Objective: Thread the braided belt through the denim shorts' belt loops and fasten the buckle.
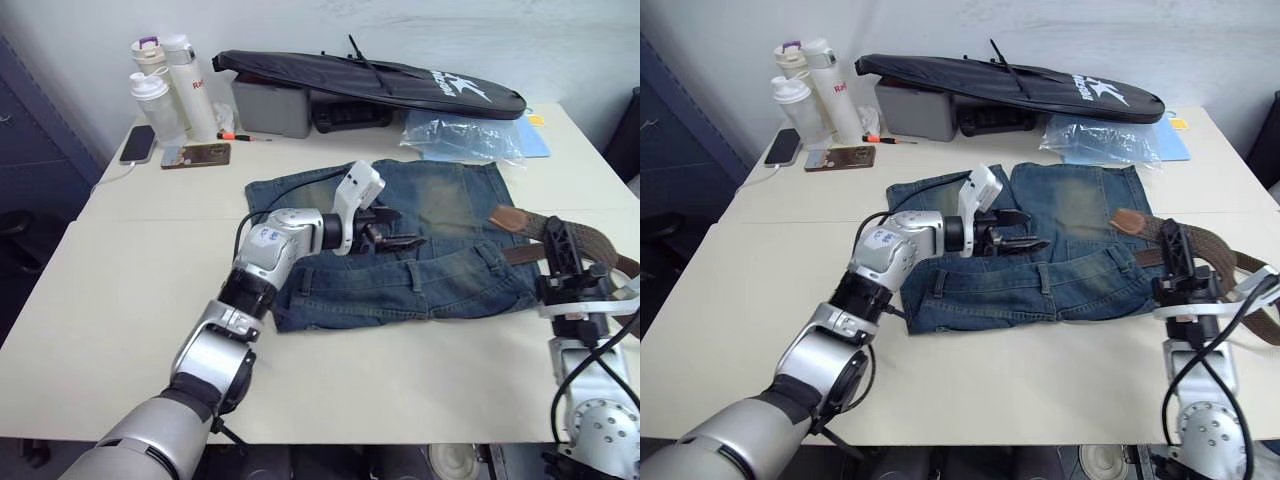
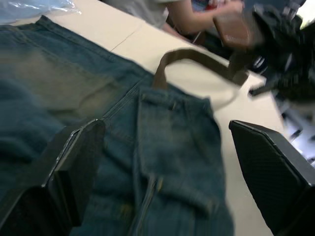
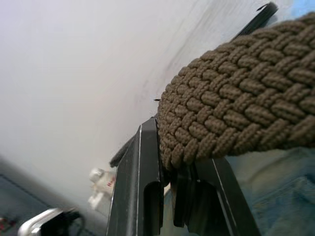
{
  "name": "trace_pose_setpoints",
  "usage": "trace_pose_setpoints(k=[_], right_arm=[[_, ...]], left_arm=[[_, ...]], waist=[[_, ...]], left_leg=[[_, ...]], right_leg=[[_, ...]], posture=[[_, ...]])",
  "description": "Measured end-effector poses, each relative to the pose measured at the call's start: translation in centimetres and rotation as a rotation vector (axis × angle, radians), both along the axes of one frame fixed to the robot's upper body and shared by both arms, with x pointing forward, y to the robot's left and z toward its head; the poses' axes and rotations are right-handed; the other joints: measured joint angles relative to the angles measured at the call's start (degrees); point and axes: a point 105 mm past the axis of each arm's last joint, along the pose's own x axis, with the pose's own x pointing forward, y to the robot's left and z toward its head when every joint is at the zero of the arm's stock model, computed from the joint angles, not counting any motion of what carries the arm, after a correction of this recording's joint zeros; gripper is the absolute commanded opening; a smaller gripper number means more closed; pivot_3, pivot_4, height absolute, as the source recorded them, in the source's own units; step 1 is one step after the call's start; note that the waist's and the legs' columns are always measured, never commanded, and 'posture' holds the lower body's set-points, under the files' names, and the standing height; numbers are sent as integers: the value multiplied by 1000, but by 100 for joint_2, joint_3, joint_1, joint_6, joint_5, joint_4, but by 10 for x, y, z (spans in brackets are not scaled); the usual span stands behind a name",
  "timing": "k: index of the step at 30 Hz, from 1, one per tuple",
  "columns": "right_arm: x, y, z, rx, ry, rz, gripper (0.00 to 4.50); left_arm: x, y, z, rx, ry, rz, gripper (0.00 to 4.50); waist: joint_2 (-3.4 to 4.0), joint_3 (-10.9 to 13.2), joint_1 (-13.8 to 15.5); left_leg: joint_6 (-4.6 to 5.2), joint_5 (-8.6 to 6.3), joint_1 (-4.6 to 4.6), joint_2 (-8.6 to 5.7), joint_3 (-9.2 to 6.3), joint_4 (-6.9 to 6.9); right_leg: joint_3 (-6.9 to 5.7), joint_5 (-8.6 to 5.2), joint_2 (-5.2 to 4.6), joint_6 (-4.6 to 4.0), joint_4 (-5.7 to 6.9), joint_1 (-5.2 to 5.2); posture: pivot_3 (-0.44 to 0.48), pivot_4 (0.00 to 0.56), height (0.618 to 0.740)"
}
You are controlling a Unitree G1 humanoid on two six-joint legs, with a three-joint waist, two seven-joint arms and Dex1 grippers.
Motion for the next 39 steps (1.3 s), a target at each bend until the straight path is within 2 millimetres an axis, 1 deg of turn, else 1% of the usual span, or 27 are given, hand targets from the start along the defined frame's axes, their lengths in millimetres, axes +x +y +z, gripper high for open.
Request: trace_pose_setpoints(k=[1, 2, 3, 6, 8, 9, 10, 11, 13, 15, 18, 20, 21, 23, 25, 26, 28, 31, 32, 34, 36, 38, 39], right_arm=[[-2, -3, 2, -26, 10, -9, 0], [-7, -8, 8, -68, 22, -22, 0], [-10, -10, 11, -94, 31, -26, 0], [-14, -10, 12, -200, 125, -24, 0], [-18, -17, 9, -231, 186, -60, 0], [-19, -18, 8, -252, 214, -69, 0], [-20, -16, 8, -262, 224, -69, 0], [-24, -16, 6, -286, 254, -77, 0], [-28, -14, 3, -312, 291, -90, 0], [-32, -15, -1, -340, 329, -116, 0], [-41, -17, -5, -373, 380, -159, 0], [-45, -16, -1, -389, 374, -171, 0], [-48, -18, 1, -395, 376, -194, 0], [-52, -21, 4, -398, 377, -217, 0], [-57, -25, 3, -422, 409, -245, 0], [-58, -26, 3, -430, 415, -251, 0], [-61, -28, 3, -427, 425, -259, 0], [-61, -28, 9, -441, 419, -254, 0], [-60, -27, 11, -452, 417, -244, 0], [-58, -24, 14, -461, 412, -225, 0], [-56, -21, 17, -468, 402, -199, 0], [-52, -16, 20, -485, 394, -157, 0], [-51, -14, 20, -489, 392, -140, 0]], left_arm=[[-4, 0, -2, 21, -40, -24, 4476], [-13, -3, -5, 43, -92, -76, 4476], [-18, -6, -7, 53, -112, -107, 4476], [-31, -23, -16, 120, -239, -195, 4476], [-37, -38, -23, 142, -297, -232, 4476], [-41, -48, -30, 148, -307, -248, 4476], [-44, -53, -33, 151, -307, -260, 4476], [-48, -65, -40, 159, -311, -281, 4476], [-54, -79, -48, 172, -326, -307, 4476], [-56, -90, -56, 211, -362, -331, 4476], [-51, -101, -68, 302, -397, -326, 4476], [-44, -99, -77, 360, -407, -307, 4476], [-39, -97, -81, 387, -408, -287, 4226], [-33, -96, -82, 406, -432, -263, 3812], [-29, -98, -81, 448, -523, -261, 2978], [-29, -98, -82, 455, -538, -261, 2571], [-29, -97, -84, 457, -539, -271, 1672], [-33, -94, -86, 452, -527, -311, 326], [-34, -92, -86, 446, -520, -325, 70], [-36, -85, -88, 443, -512, -356, 31], [-38, -75, -89, 438, -510, -400, 31], [-40, -59, -89, 431, -509, -437, 31], [-39, -50, -90, 435, -509, -447, 31]], waist=[[-1, 0, 21], [-1, 1, 59], [-2, 1, 81], [-4, 1, 127], [-4, 1, 144], [-5, 1, 148], [-4, 1, 147], [-5, 2, 158], [-6, 2, 154], [-6, 2, 154], [-7, 3, 149], [-6, 3, 105], [-7, 3, 101], [-8, 3, 99], [-9, 3, 107], [-10, 2, 109], [-11, 2, 94], [-11, 2, 81], [-11, 2, 81], [-12, 1, 93], [-12, 1, 88], [-13, 1, 62], [-16, 0, 58]], left_leg=[[0, 0, -1, -2, 3, 1], [1, -1, -2, -2, 9, 6], [4, -3, -1, -5, 13, 6], [19, -11, 0, -8, 17, 12], [22, -11, 1, -10, 20, 13], [28, -14, 0, -11, 23, 15], [30, -15, 1, -11, 24, 14], [33, -16, 0, -11, 24, 14], [35, -18, -1, -10, 26, 12], [38, -20, 0, -9, 27, 10], [39, -20, -1, -9, 29, 8], [40, -21, 0, -4, 34, 3], [40, -21, 0, -2, 33, 1], [40, -21, -1, 1, 33, 1], [40, -22, -1, 1, 33, 3], [39, -22, 0, 0, 33, 3], [37, -23, -1, 0, 38, 4], [37, -23, 2, 0, 46, 7], [37, -23, 4, 1, 46, 5], [37, -24, 5, 4, 43, 2], [35, -25, 3, 8, 44, -3], [34, -26, 3, 11, 48, -5], [32, -27, 5, 12, 48, -5]], right_leg=[[4, 0, -2, 0, -1, 0], [9, 0, -2, -2, -8, 1], [15, -1, -4, -2, -8, 2], [19, -8, -6, -17, -27, 13], [23, -8, -8, -18, -32, 17], [26, -9, -8, -18, -35, 17], [27, -9, -7, -18, -35, 17], [27, -9, -7, -18, -37, 16], [27, -9, -5, -18, -40, 14], [27, -9, -3, -18, -43, 13], [27, -11, -3, -16, -49, 10], [27, -13, 0, -14, -60, 10], [27, -13, 2, -13, -62, 11], [26, -13, 6, -13, -67, 12], [26, -13, 5, -13, -77, 17], [26, -13, 4, -14, -84, 22], [29, -24, 3, -34, -90, 23], [39, -25, 3, -38, -89, 23], [38, -26, 5, -39, -88, 26], [36, -31, 9, -46, -85, 25], [37, -34, 12, -49, -73, 23], [42, -32, 15, -44, -49, 23], [43, -29, 15, -25, -33, 23]], posture=[[0, 150, 642], [0, 150, 642], [0, 150, 642], [0, 150, 642], [0, 150, 642], [0, 150, 642], [0, 150, 642], [0, 150, 642], [0, 150, 642], [0, 150, 642], [0, 150, 642], [0, 150, 642], [0, 150, 642], [0, 150, 642], [0, 150, 642], [0, 150, 642], [0, 150, 642], [0, 150, 642], [0, 150, 642], [0, 150, 642], [0, 150, 642], [0, 150, 642], [0, 150, 642]])
